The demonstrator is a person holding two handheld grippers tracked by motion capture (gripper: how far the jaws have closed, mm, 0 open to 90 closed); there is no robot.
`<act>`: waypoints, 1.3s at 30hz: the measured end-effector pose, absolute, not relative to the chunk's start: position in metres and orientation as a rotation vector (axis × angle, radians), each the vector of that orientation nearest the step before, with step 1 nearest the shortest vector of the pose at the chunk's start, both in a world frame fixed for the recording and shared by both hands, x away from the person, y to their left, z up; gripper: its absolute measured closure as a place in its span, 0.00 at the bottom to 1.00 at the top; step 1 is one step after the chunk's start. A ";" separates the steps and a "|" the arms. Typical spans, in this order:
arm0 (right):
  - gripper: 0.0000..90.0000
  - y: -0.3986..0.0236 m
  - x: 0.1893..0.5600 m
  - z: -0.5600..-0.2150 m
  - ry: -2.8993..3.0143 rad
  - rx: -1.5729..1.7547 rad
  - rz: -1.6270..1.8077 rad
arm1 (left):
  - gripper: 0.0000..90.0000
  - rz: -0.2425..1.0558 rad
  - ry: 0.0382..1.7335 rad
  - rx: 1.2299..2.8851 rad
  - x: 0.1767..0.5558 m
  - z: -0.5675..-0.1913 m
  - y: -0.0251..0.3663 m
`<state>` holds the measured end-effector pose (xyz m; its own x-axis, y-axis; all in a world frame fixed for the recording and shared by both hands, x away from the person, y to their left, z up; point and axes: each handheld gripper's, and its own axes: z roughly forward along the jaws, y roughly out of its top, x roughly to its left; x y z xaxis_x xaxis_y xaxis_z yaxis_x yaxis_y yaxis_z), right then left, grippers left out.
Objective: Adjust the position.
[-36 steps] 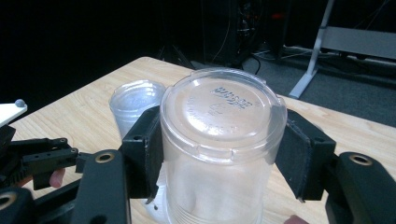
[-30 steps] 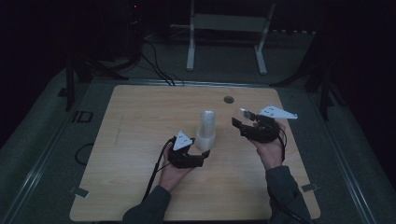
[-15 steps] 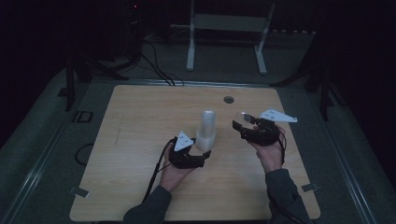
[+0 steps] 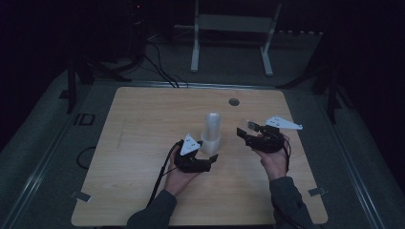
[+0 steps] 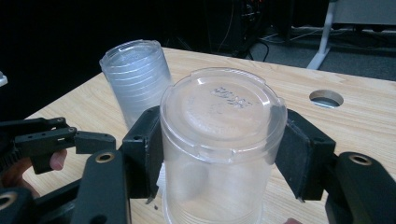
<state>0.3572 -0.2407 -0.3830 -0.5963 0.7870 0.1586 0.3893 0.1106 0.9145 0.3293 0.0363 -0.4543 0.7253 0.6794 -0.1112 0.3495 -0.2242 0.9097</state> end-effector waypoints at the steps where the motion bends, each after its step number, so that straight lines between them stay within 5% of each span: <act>1: 0.43 -0.241 0.357 -0.383 2.028 1.150 1.485 | 0.24 0.375 0.802 1.832 0.330 -0.454 0.036; 39: 0.44 -0.241 0.353 -0.397 2.035 1.210 1.549 | 0.25 0.422 0.665 1.838 0.337 -0.419 0.018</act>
<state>0.3534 -0.2407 -0.3968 -0.5948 0.7685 0.2359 0.4320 0.0581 0.9000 0.3366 0.0182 -0.4191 0.7804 0.6247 -0.0281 0.2410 -0.2591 0.9353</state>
